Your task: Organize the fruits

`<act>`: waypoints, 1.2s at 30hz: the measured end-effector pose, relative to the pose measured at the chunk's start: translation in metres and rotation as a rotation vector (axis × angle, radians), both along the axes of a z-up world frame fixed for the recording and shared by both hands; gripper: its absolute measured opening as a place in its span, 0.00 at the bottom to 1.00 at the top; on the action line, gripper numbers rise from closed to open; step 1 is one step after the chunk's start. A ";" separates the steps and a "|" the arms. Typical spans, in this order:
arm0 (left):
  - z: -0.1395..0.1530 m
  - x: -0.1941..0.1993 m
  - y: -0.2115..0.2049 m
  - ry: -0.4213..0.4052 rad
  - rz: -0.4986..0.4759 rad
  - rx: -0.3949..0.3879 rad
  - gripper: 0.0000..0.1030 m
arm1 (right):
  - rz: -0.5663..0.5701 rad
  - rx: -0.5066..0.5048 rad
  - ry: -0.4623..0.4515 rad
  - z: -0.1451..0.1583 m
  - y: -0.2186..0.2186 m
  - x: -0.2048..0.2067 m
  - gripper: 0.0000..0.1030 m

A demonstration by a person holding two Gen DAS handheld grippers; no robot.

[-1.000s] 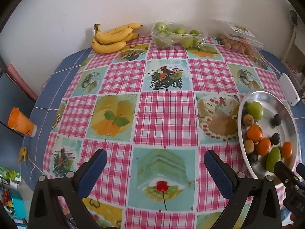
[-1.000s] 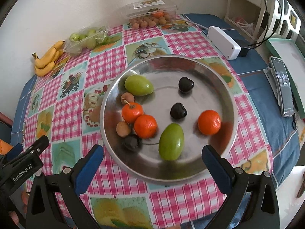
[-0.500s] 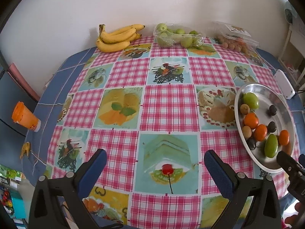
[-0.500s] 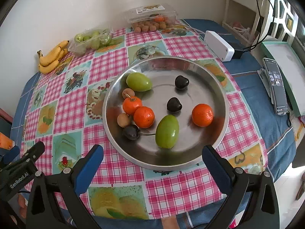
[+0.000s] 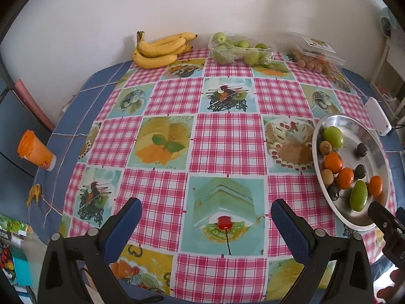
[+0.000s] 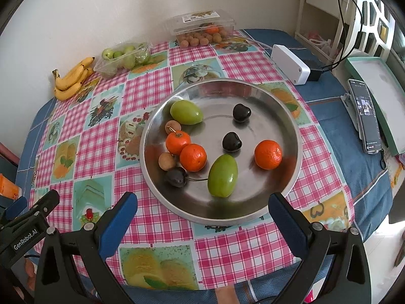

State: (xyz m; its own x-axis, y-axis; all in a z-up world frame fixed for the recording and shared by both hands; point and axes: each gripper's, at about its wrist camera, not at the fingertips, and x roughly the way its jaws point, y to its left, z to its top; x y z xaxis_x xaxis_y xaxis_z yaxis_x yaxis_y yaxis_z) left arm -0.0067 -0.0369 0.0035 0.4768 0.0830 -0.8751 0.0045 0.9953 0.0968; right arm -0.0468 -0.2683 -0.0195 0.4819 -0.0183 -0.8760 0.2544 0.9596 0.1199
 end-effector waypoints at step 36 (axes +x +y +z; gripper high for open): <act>-0.007 0.005 0.007 0.038 0.026 0.010 1.00 | 0.001 0.008 0.026 -0.006 0.000 0.002 1.00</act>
